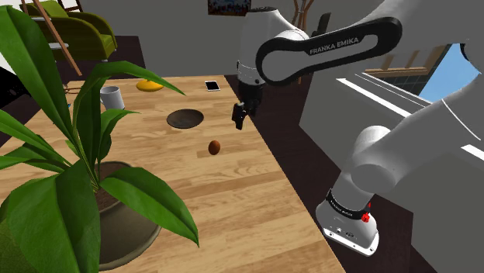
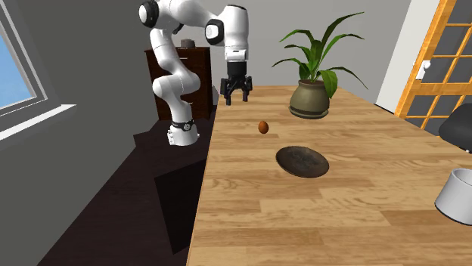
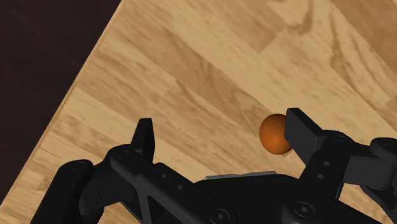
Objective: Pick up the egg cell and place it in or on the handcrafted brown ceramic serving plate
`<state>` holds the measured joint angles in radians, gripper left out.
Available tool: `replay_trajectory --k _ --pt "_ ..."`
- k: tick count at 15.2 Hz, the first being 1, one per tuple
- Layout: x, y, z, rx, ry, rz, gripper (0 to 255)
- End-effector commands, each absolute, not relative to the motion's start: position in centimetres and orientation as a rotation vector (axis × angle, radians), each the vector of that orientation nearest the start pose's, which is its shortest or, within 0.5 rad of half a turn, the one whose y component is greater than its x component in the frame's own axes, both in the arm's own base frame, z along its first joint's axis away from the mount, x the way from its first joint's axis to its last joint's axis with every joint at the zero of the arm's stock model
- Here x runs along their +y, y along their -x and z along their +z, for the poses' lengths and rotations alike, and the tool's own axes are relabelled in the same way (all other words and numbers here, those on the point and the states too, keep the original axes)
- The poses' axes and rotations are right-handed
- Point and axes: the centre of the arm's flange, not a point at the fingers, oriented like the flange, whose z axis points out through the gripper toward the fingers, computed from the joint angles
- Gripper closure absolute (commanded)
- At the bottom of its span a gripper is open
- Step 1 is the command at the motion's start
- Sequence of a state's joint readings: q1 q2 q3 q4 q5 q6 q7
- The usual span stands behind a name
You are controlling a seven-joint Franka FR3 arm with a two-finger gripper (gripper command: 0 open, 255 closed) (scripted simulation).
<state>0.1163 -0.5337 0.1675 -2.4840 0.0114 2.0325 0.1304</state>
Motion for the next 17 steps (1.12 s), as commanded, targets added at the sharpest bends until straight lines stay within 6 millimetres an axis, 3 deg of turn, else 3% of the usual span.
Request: replay_trajectory --k 1,9,17 --pt "13.5 -39.0 46.3 -0.216 3.189 -0.169 0" --pt "21.1 -43.1 40.9 -0.257 3.188 -0.262 0" --pt "20.8 -43.7 37.0 -0.257 3.188 -0.262 0"
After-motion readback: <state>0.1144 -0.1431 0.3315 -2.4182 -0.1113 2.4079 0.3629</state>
